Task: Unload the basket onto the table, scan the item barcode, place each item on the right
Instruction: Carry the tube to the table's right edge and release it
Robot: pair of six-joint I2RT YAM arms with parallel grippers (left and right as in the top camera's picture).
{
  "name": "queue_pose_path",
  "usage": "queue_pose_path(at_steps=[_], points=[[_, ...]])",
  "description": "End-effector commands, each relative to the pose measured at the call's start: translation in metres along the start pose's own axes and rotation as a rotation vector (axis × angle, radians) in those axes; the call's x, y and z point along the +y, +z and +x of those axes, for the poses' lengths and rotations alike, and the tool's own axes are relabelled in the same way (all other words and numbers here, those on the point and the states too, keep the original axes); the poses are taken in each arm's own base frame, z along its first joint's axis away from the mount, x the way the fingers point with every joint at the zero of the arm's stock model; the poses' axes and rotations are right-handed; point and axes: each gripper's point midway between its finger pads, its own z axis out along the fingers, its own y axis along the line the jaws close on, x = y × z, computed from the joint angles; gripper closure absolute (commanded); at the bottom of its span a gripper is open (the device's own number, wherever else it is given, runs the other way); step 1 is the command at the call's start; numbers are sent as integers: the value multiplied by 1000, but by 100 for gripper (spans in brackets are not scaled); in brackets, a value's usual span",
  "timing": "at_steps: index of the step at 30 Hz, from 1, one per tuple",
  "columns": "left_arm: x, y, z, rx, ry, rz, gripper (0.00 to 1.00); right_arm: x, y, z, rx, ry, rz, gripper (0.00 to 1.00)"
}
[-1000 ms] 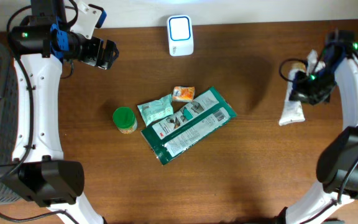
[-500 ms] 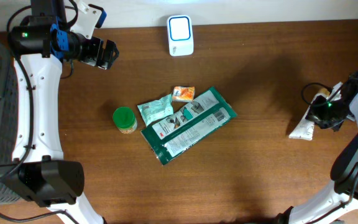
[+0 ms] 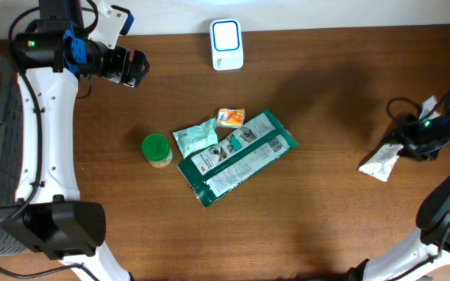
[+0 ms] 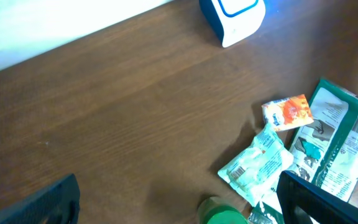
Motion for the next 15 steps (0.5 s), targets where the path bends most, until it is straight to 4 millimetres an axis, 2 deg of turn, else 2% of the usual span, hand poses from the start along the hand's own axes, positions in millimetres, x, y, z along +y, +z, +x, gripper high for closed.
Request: queue_pose_path(at_steps=[1,5,8,11,15], points=[[1,0,1,2,14,0,1,47,-52,-2,-99,-162,-117,54],[1,0,1,2,14,0,1,80,-83,16,-126,-234,-161,52],[1,0,1,2,13,0,1,105,-94,36,-136,-303,-177,51],[1,0,1,2,13,0,1,129,-93,54,-112,-376,-184,47],[1,0,1,2,14,0,1,163,-74,74,-44,-477,-193,43]])
